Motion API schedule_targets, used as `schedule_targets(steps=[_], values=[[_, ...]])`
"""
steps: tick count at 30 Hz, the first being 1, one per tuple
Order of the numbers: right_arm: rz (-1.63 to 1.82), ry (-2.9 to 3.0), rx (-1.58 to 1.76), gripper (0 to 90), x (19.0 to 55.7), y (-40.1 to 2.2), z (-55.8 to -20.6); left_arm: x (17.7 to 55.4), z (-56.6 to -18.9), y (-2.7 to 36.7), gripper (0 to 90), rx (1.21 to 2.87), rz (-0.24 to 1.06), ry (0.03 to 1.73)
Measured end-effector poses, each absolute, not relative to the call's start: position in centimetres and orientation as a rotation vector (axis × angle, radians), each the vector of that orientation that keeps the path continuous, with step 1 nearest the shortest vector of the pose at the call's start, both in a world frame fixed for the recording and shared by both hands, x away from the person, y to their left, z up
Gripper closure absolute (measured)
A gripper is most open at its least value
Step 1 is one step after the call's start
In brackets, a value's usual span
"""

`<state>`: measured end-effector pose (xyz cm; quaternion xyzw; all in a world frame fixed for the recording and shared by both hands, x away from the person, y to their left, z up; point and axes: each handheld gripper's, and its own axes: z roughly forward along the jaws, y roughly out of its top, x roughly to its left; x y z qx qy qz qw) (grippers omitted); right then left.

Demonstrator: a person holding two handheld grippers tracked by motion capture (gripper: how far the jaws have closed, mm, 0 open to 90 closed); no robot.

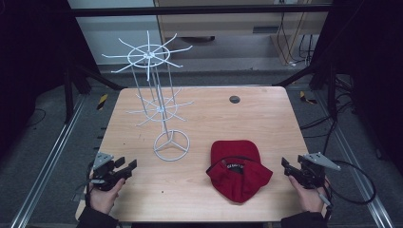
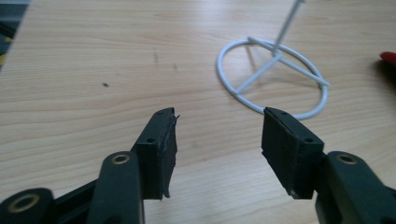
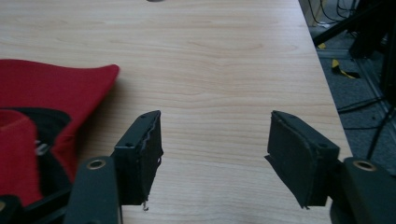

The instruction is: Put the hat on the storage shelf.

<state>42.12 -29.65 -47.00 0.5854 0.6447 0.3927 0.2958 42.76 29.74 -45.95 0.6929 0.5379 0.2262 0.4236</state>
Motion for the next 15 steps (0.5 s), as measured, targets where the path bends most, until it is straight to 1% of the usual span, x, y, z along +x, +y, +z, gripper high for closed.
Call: schedule_targets(steps=[2,4,5,8,10,15], values=[[1.063,1.723,1.559,40.2,41.8,-29.5,-46.6,42.5,-45.8,28.9,47.1,1.743,0.551,1.327],[1.078,1.724,1.559,41.4,41.7,-29.3,-46.5,42.2,-45.6,28.4,47.9,1.741,0.547,1.314],[1.109,1.733,1.554,44.1,41.4,-29.0,-46.1,42.1,-45.5,28.0,50.1,1.735,0.537,1.299],[1.120,1.749,1.542,46.6,41.2,-28.7,-45.8,41.8,-45.4,27.4,51.2,1.747,0.525,1.281],[1.132,1.795,1.526,51.2,41.2,-27.9,-45.5,41.8,-45.0,26.9,54.0,1.753,0.507,1.273],[1.139,1.880,1.496,54.1,41.3,-26.6,-45.2,42.0,-44.0,25.7,58.0,1.752,0.501,1.237]])
